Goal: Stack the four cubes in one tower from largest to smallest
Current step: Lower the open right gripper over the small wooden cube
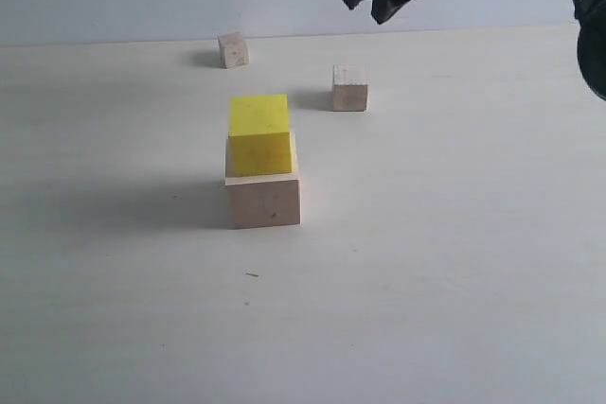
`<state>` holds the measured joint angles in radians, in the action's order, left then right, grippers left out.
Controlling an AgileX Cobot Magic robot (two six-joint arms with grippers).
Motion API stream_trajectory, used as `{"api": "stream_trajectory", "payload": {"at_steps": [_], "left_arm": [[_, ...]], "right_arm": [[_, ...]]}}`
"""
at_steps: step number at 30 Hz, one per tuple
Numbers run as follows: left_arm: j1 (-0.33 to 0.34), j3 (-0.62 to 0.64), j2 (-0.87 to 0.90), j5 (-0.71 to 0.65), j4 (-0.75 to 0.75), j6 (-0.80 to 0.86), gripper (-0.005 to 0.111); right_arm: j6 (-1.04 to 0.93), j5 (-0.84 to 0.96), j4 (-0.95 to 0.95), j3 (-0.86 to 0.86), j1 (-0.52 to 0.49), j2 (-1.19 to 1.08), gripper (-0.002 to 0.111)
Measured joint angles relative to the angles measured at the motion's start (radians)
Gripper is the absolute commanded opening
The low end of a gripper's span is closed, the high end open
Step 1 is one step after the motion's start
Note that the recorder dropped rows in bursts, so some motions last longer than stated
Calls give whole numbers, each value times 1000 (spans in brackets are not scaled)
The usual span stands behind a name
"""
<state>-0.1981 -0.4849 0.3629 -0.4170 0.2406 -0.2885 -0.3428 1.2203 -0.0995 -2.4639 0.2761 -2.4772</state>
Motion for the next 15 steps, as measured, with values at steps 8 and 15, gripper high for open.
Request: {"api": "stream_trajectory", "payload": {"at_steps": [8, 15], "left_arm": [[0, 0, -36, 0, -2, 0, 0], [0, 2, -36, 0, -6, 0, 0]], "right_arm": [[178, -2, -4, 121, 0, 62, 0], [260, 8, -23, 276, 58, 62, 0]]}}
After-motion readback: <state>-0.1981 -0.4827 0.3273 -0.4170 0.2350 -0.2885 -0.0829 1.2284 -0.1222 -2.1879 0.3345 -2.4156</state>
